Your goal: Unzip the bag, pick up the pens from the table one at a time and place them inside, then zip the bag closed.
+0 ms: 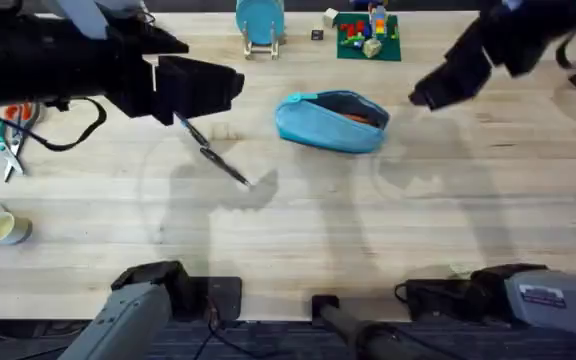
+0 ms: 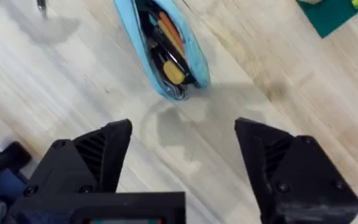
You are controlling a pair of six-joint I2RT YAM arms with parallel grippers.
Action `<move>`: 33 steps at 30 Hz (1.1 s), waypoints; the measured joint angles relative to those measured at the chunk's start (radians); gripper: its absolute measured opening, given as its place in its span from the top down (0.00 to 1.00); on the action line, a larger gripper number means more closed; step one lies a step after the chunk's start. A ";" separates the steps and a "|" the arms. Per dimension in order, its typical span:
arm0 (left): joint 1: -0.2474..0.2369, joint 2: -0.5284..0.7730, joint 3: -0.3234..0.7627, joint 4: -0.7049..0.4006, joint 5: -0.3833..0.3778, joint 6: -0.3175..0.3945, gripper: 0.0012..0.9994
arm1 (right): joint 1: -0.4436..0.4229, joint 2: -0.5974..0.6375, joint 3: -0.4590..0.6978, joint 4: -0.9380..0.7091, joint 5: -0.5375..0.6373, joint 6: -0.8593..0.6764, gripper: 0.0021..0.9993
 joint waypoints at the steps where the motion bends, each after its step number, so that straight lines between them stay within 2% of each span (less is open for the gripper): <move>1: 0.000 0.000 0.000 -0.004 0.000 0.000 0.01 | 0.000 -0.028 -0.033 0.011 0.004 0.000 0.00; 4: 0.000 0.000 0.000 -0.017 -0.001 -0.005 0.01 | 0.000 -0.109 -0.113 0.034 0.019 0.004 0.00; 7: 0.000 0.000 0.000 -0.031 -0.028 -0.052 0.01 | 0.000 -0.188 -0.166 0.036 0.044 0.041 0.00; 11: 0.000 0.000 0.000 -0.065 -0.128 -0.197 0.01 | 0.000 -0.251 -0.180 0.026 0.137 0.159 0.00; 15: 0.000 0.000 0.000 -0.111 -0.235 -0.372 0.01 | 0.000 -0.273 -0.180 -0.014 0.297 0.339 0.00; 20: 0.000 0.000 0.000 -0.239 -0.391 -0.630 0.00 | 0.000 -0.272 -0.185 -0.047 0.405 0.489 0.00; 22: 0.000 0.000 0.000 -0.285 -0.441 -0.711 0.00 | 0.000 -0.272 -0.185 -0.046 0.423 0.517 0.00; 27: -0.024 0.000 0.000 -0.344 -0.544 -0.841 0.00 | 0.000 -0.272 -0.185 -0.046 0.441 0.551 0.00; 33: -0.116 0.001 0.000 -0.345 -0.632 -0.931 0.00 | 0.000 -0.272 -0.185 -0.046 0.419 0.562 0.00</move>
